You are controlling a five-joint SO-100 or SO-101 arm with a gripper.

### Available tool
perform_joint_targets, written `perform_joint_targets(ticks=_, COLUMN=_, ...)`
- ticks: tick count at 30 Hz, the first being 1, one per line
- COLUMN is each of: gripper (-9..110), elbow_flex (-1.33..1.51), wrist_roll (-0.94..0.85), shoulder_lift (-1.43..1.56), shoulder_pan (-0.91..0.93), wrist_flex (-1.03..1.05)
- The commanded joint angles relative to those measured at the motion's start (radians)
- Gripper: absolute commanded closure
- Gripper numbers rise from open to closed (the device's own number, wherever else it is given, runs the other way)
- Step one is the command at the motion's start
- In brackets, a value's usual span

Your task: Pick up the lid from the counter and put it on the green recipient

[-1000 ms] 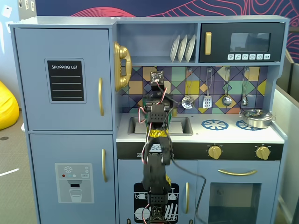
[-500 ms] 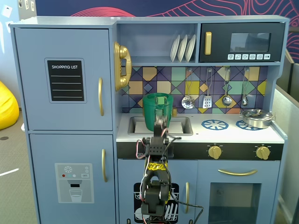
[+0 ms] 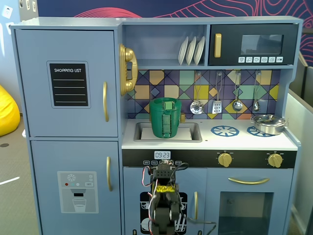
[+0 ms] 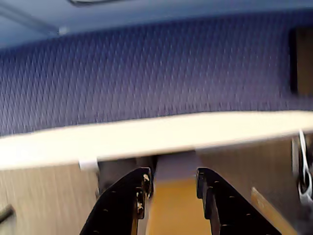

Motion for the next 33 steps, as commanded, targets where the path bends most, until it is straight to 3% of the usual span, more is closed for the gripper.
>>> perform_joint_targets(ticks=1, gripper=100, elbow_flex=0.083, wrist_roll=0.017, shoulder_lift=0.046, shoulder_pan=-0.012, wrist_flex=0.103)
perform_joint_targets(ticks=6, gripper=100, elbow_flex=0.083, wrist_roll=0.097, shoulder_lift=0.046, shoulder_pan=-0.015, wrist_flex=0.14)
perform_joint_targets(ticks=33, gripper=99, elbow_flex=0.083, wrist_roll=0.051, shoulder_lift=0.048, shoulder_pan=0.021, wrist_flex=0.147)
